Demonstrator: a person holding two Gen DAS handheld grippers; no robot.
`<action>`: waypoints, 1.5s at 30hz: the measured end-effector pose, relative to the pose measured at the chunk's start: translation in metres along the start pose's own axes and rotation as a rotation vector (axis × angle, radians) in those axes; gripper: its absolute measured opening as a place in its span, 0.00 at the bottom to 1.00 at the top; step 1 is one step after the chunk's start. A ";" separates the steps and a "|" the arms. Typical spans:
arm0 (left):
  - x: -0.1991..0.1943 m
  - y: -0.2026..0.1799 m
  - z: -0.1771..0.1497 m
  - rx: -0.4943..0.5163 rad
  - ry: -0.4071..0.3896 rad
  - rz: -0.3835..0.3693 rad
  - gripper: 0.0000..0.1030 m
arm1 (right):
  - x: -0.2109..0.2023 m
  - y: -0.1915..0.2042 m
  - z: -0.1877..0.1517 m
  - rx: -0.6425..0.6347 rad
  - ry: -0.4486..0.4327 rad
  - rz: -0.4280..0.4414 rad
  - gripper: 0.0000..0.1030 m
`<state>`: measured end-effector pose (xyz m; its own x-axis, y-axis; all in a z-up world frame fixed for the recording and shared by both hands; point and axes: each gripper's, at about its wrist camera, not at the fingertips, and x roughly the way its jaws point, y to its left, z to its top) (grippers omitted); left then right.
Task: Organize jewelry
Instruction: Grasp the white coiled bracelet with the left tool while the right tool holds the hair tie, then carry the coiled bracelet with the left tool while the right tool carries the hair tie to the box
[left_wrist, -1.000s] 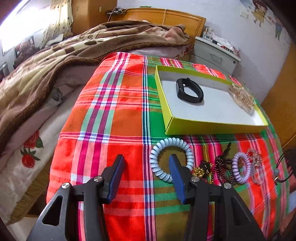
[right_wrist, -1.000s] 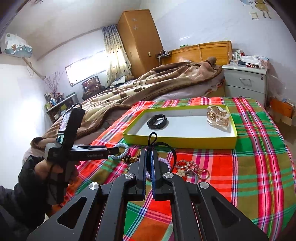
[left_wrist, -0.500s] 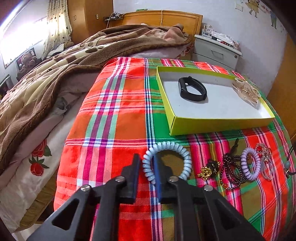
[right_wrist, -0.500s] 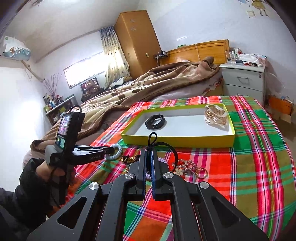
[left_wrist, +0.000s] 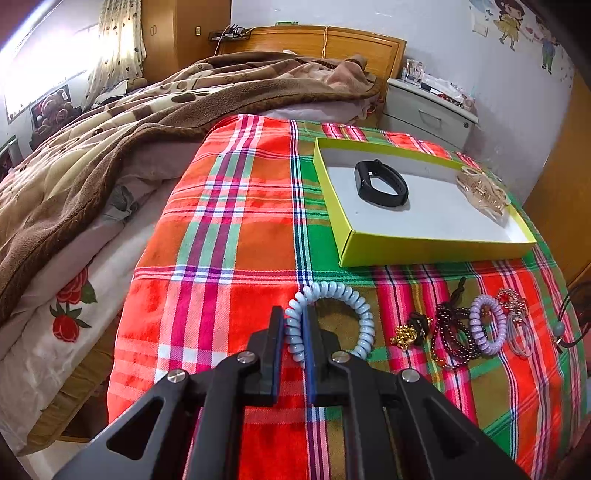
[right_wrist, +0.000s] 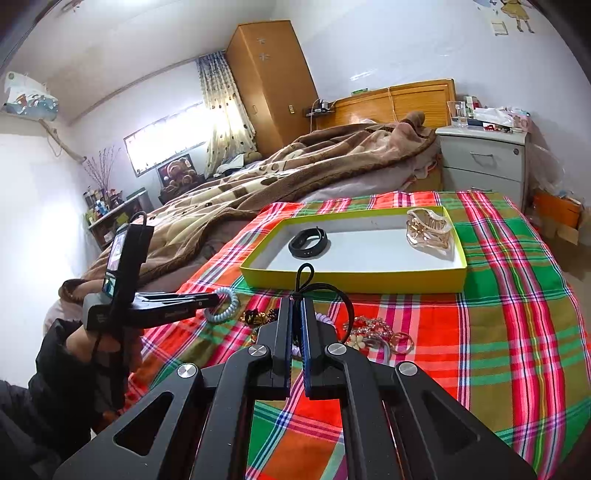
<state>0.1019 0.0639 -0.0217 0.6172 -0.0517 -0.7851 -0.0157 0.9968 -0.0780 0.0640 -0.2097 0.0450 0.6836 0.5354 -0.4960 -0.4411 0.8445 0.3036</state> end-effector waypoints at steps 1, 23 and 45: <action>-0.001 0.000 0.000 0.001 -0.002 -0.003 0.10 | -0.001 0.001 0.001 0.000 -0.002 0.000 0.04; -0.042 -0.005 0.036 -0.006 -0.092 -0.115 0.10 | -0.003 -0.007 0.041 0.024 -0.040 -0.058 0.04; 0.006 -0.049 0.092 0.052 -0.043 -0.180 0.10 | 0.099 -0.052 0.108 0.077 0.090 -0.035 0.04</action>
<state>0.1782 0.0204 0.0339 0.6394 -0.2278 -0.7343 0.1377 0.9736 -0.1821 0.2170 -0.1994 0.0677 0.6412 0.5055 -0.5773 -0.3700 0.8628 0.3445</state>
